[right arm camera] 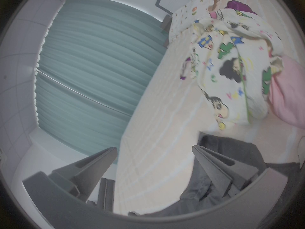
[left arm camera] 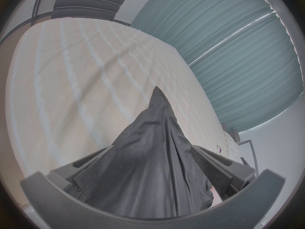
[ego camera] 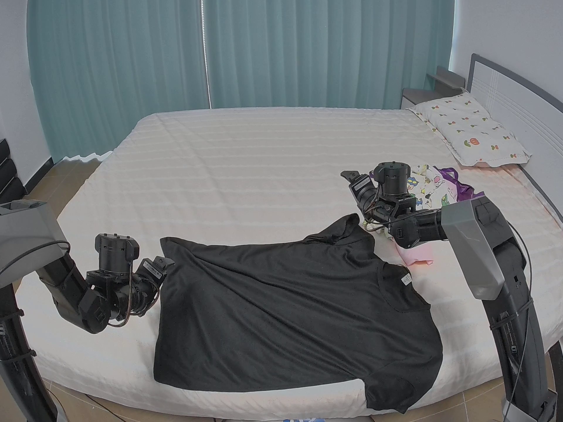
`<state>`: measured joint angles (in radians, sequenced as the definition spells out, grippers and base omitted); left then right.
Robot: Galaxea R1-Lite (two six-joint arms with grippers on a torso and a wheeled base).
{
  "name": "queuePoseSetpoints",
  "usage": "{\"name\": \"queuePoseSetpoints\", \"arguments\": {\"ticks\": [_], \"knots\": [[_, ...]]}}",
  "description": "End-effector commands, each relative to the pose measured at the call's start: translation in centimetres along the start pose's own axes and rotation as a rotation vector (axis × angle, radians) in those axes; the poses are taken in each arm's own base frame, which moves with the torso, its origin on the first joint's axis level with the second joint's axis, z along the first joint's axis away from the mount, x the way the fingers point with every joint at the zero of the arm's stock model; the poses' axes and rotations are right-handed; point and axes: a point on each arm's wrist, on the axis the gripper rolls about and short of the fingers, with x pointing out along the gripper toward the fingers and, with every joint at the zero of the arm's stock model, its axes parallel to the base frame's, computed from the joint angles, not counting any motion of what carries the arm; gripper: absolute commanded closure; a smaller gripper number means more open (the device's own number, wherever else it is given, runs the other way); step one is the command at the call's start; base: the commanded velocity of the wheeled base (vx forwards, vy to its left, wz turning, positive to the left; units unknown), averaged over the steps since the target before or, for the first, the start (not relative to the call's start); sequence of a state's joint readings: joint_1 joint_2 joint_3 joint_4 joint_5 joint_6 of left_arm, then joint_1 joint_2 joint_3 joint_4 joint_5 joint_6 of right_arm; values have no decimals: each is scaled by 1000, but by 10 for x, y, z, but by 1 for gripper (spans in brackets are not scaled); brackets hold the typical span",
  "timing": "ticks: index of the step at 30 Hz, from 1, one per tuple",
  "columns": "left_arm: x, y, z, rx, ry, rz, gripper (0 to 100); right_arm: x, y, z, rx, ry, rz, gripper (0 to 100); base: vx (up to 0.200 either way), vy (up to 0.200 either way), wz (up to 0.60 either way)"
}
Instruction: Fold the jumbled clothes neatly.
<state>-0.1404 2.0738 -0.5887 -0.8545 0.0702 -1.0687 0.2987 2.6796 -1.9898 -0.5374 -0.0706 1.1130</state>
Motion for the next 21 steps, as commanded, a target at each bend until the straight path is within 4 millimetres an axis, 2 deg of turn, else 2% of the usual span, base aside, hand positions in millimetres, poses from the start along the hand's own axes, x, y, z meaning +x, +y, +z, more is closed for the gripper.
{"name": "queuePoseSetpoints", "arguments": {"ticks": [1,6,9,12,19,21], "knots": [[1,2,1,-3,-1,8,0,4,-16,8,-9,-31,-8,0,0,0,0],[2,3,1,-6,-2,12,0,-5,-37,3,-61,27,-90,0,0,0,0],[4,5,0,-4,2,18,0,-9,-42,-1,-88,61,-105,0,0,0,0],[5,6,-1,-4,1,17,0,-14,-54,-6,-139,95,-145,0,0,0,0],[6,7,-2,-2,5,22,0,-17,-74,14,-241,80,-187,0,0,0,0],[6,7,-2,-2,5,22,0,-18,-81,14,-268,90,-203,0,0,0,0]]}}
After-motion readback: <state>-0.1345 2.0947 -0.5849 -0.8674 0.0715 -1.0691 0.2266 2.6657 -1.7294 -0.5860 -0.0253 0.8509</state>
